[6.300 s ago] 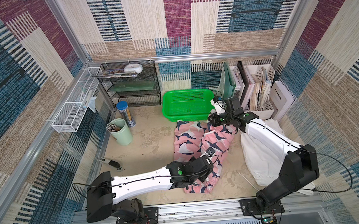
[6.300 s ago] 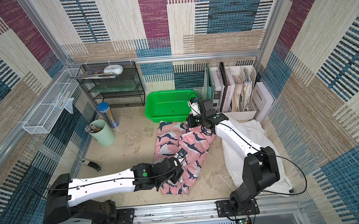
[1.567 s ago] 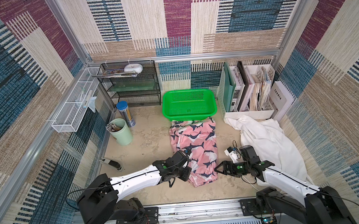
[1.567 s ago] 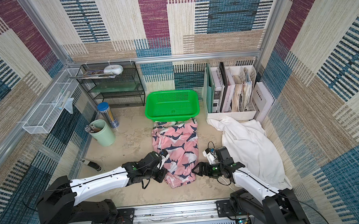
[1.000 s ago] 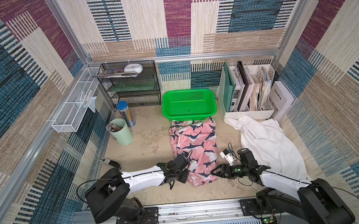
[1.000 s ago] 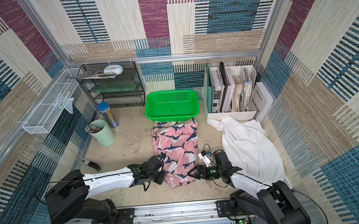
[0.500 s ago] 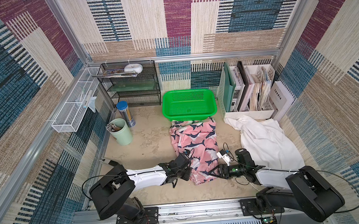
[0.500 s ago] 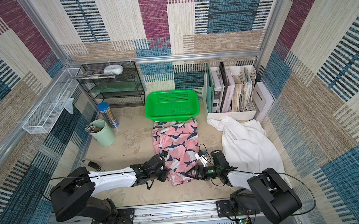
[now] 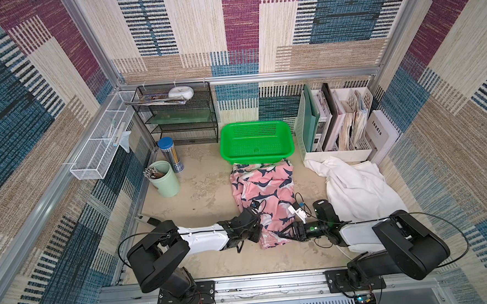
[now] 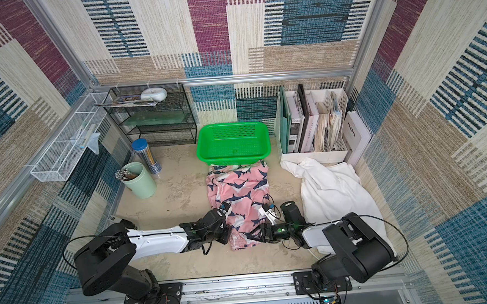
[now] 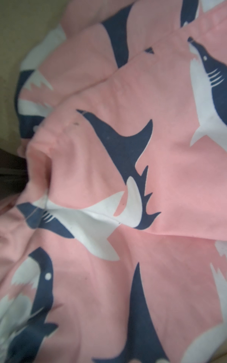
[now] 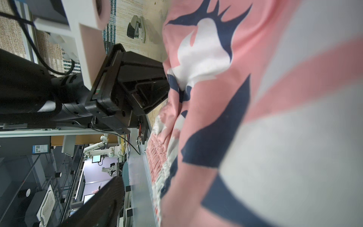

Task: Roll up the shorts
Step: Roll the shorts at the center of the board.

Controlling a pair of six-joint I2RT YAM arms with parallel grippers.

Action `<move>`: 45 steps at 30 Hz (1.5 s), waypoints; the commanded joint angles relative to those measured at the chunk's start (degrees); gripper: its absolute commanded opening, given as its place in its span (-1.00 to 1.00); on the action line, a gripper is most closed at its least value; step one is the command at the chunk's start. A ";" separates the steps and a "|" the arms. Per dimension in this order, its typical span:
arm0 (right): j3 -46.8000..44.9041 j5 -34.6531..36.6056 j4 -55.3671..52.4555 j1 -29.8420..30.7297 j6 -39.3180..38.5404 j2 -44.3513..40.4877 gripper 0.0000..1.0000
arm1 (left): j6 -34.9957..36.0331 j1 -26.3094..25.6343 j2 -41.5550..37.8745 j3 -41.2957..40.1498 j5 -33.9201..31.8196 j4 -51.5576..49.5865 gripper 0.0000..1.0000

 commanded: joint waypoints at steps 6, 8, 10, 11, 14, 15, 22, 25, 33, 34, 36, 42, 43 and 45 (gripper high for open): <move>0.45 11.80 -9.53 0.59 2.28 2.59 0.46 | 0.10 0.08 1.18 -1.28 1.90 -15.15 -1.00; 1.16 11.77 -9.41 0.58 2.22 2.39 0.38 | 0.49 0.04 0.73 -1.13 2.34 -15.55 -1.00; 1.99 11.72 -9.46 0.68 2.22 1.82 0.29 | 1.06 0.10 0.09 -1.00 3.34 -15.55 -1.00; 2.36 11.69 -9.46 0.65 2.24 1.59 0.24 | 1.15 0.05 -0.11 -0.83 3.40 -15.61 -1.00; 3.72 11.54 -9.85 0.66 1.84 1.20 0.07 | 1.97 0.05 -0.22 0.24 3.65 -16.81 -1.00; 4.27 11.49 -10.22 0.67 1.73 1.19 0.00 | 2.37 0.04 -0.24 0.72 3.88 -17.17 -1.00; 6.85 9.88 -11.24 0.64 2.37 -0.06 -0.50 | 4.39 0.05 -4.10 3.76 2.78 -21.28 -1.00; 8.57 9.68 -13.42 0.68 2.60 -2.05 -0.80 | 5.34 0.07 -9.54 5.20 0.65 -24.10 -1.00; 13.74 9.86 -20.19 0.67 4.81 -5.01 -1.00 | 12.71 -1.18 -24.94 9.62 -3.13 -28.22 0.01; 14.04 9.90 -20.18 0.59 5.70 -5.13 -1.00 | 14.08 -1.79 -25.41 10.29 -4.09 -28.72 0.07; 14.35 9.71 -19.74 0.67 7.28 -5.08 -1.00 | 16.45 -3.91 -25.32 11.16 -6.76 -29.00 0.14; 14.85 9.38 -19.14 0.63 9.57 -4.52 -1.00 | 25.00 -16.55 -19.21 12.79 -26.63 -25.43 0.35; 14.72 9.34 -19.13 0.57 9.66 -4.49 -1.00 | 26.49 -18.16 -18.19 12.68 -28.50 -23.70 0.39; 14.73 9.32 -19.05 0.68 9.77 -4.47 -1.00 | 29.07 -21.07 -15.76 12.14 -31.68 -19.61 0.59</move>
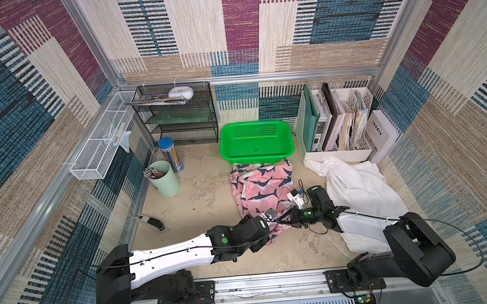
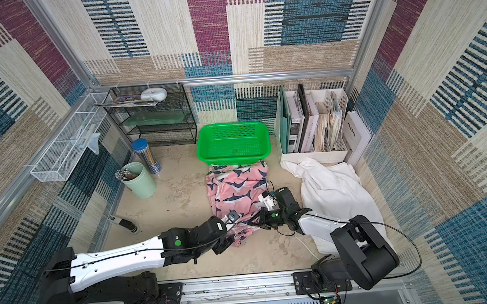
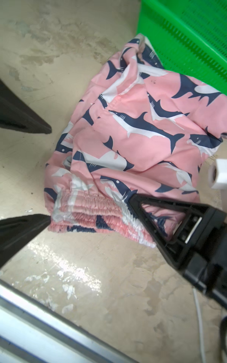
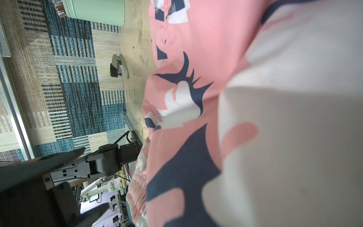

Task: Roll up the shorts
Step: Roll the shorts at the center of the board.

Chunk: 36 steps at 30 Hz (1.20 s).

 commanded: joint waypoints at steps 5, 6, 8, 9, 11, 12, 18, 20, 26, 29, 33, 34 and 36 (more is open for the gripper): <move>0.34 -0.09 0.42 0.05 1.02 -0.26 -1.00 | 9.25 -5.67 7.56 -1.08 -12.94 13.02 0.99; 0.15 -0.09 0.45 0.05 0.97 -0.39 -1.00 | 10.42 -6.30 8.36 -1.65 -13.56 15.28 1.00; -0.10 -0.10 0.34 0.02 0.99 -0.55 -1.00 | 12.34 -7.10 9.75 -2.51 -15.53 19.23 0.99; -0.25 -0.08 0.48 -0.02 0.88 -0.61 -1.00 | 13.23 -7.29 10.52 -2.81 -16.34 20.86 0.99; -0.47 -0.11 0.36 0.01 0.88 -0.94 -1.00 | 15.48 -7.31 11.86 -3.50 -15.83 23.26 0.99; -0.61 0.00 0.43 -0.02 0.90 -1.07 -1.00 | 16.09 -7.32 12.67 -3.72 -15.91 24.10 1.00; -0.95 0.30 0.54 -0.04 0.70 -1.40 -1.00 | 17.75 -7.39 16.48 -4.54 -17.66 29.04 0.99; -1.07 0.26 0.54 -0.08 0.62 -1.41 -1.00 | 18.21 -7.39 17.92 -4.45 -17.67 29.70 0.99; -1.31 -0.02 0.90 -0.04 0.53 -1.69 -1.00 | 17.54 -6.41 22.56 -4.61 -19.14 32.39 0.99; -1.59 -0.15 0.79 -0.04 0.35 -1.85 -1.00 | 16.50 -5.72 24.02 -4.62 -19.21 32.81 0.99; -1.78 -0.08 0.55 -0.08 0.22 -2.08 -1.00 | 14.60 -4.74 24.95 -4.73 -20.03 32.38 0.45; -1.78 -0.15 0.56 -0.07 0.18 -2.18 -1.00 | 13.96 -4.46 24.76 -4.90 -19.75 31.96 0.27; -1.86 -0.15 0.54 -0.09 -0.04 -2.31 -1.00 | 13.22 -3.98 24.29 -4.98 -18.83 30.87 0.00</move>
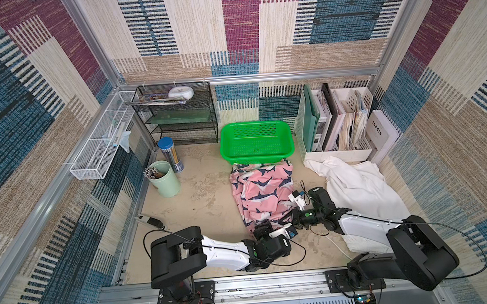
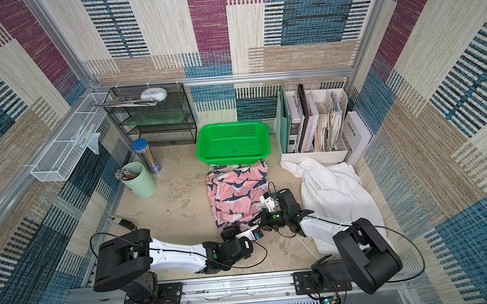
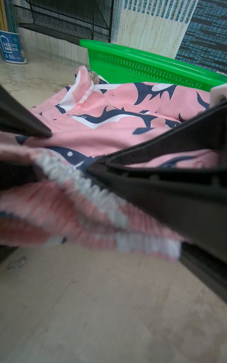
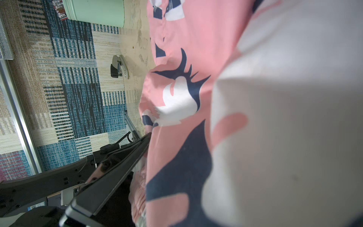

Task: Roll up the shorts
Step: Roll the shorts at the center of the board.

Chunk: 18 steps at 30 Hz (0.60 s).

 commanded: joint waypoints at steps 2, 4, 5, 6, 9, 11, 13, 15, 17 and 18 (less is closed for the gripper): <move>-0.22 -0.19 0.42 0.05 -0.85 -0.21 -1.00 | -2.74 0.71 -1.19 -0.61 1.33 -0.90 -0.24; -0.31 -0.12 0.45 0.03 -0.92 -0.27 -1.00 | -3.51 0.97 -2.03 -0.65 2.46 -1.95 -0.45; -0.37 0.05 0.37 -0.02 -0.90 -0.39 -1.00 | -3.96 1.08 -2.54 -0.60 3.10 -3.03 -0.62; -0.37 0.25 0.19 0.04 -0.89 -0.46 -0.96 | -4.42 1.23 -2.86 -0.41 3.39 -4.00 -1.00; -0.40 0.87 0.35 0.01 -1.16 -1.64 -0.53 | -5.35 1.33 -4.40 -0.51 4.65 -6.58 -1.00; 0.30 2.46 -1.39 -0.02 -2.47 -3.14 -0.24 | -5.45 1.48 -5.67 -0.92 6.38 -8.08 -1.00; 1.62 5.00 -4.94 0.01 -4.93 -4.67 -0.05 | -5.61 1.76 -6.73 -0.76 8.19 -10.34 -1.00; 3.44 8.81 -10.25 -0.04 -8.09 -6.52 0.14 | -5.65 2.33 -7.80 -0.33 10.85 -13.07 -1.00; 4.79 13.21 -14.76 -0.05 -11.74 -9.01 0.43 | -6.19 2.89 -8.31 0.61 13.68 -15.97 -1.00; 5.13 15.52 -16.21 -0.04 -12.80 -10.26 0.53 | -6.31 3.08 -8.54 0.95 14.72 -16.89 -1.00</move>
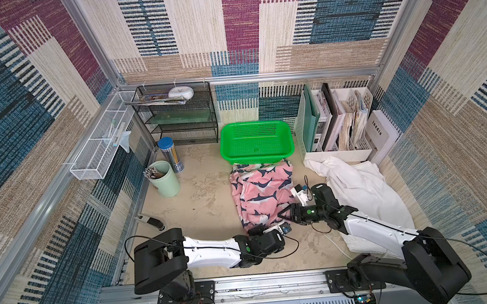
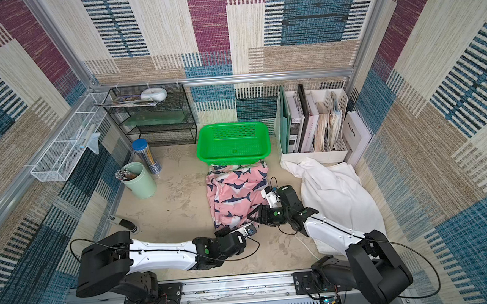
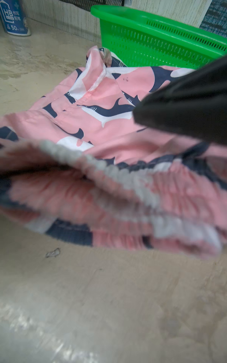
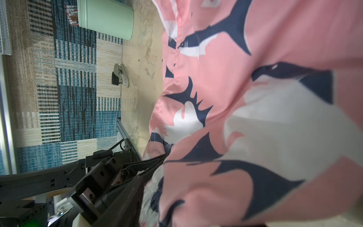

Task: Roll up the shorts
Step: Roll the shorts at the center of the board.

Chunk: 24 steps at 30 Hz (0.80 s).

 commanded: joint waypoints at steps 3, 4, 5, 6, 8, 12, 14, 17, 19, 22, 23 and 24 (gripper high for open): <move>1.01 15.69 -11.04 -0.02 -8.68 -7.36 0.70 | -1.08 1.23 -1.57 1.71 8.15 -7.91 -1.00; 0.40 18.33 -11.54 -0.02 -9.26 -9.39 0.71 | -1.18 1.91 -2.20 2.16 10.28 -8.99 -1.00; -0.40 20.29 -11.62 -0.02 -9.73 -11.25 0.71 | -1.23 2.56 -2.80 2.58 12.29 -9.98 -1.00; -1.34 22.28 -11.57 -0.07 -10.60 -13.46 0.71 | -1.26 3.29 -3.52 3.19 14.23 -11.07 -1.00; -3.22 26.26 -11.30 0.00 -11.74 -17.39 0.69 | -1.18 4.76 -5.29 3.85 17.28 -12.54 -1.00; -7.71 28.54 -8.84 0.04 -17.43 -27.84 0.62 | -1.13 8.51 -8.31 5.43 25.78 -15.96 -1.00; -9.29 28.70 -7.74 0.03 -20.62 -33.33 0.60 | -0.69 9.97 -8.95 6.69 29.86 -17.93 -1.00; -11.60 28.01 -4.19 0.04 -21.95 -41.27 0.62 | -0.56 12.64 -7.41 9.88 37.02 -22.95 -1.00; -13.09 27.68 -1.66 0.02 -21.73 -45.70 0.62 | -0.36 13.44 -5.51 12.37 40.21 -26.27 -1.00; -13.46 26.96 -0.74 0.07 -23.25 -48.78 0.59 | 0.44 14.32 -3.49 14.11 43.67 -28.52 -1.00; -13.04 26.72 -1.08 0.03 -23.80 -48.65 0.58 | 0.64 14.85 -2.83 14.70 44.94 -29.21 -1.00; -12.31 26.24 -1.72 0.05 -24.64 -47.88 0.55 | 0.82 15.52 -2.20 15.40 46.54 -29.83 -1.00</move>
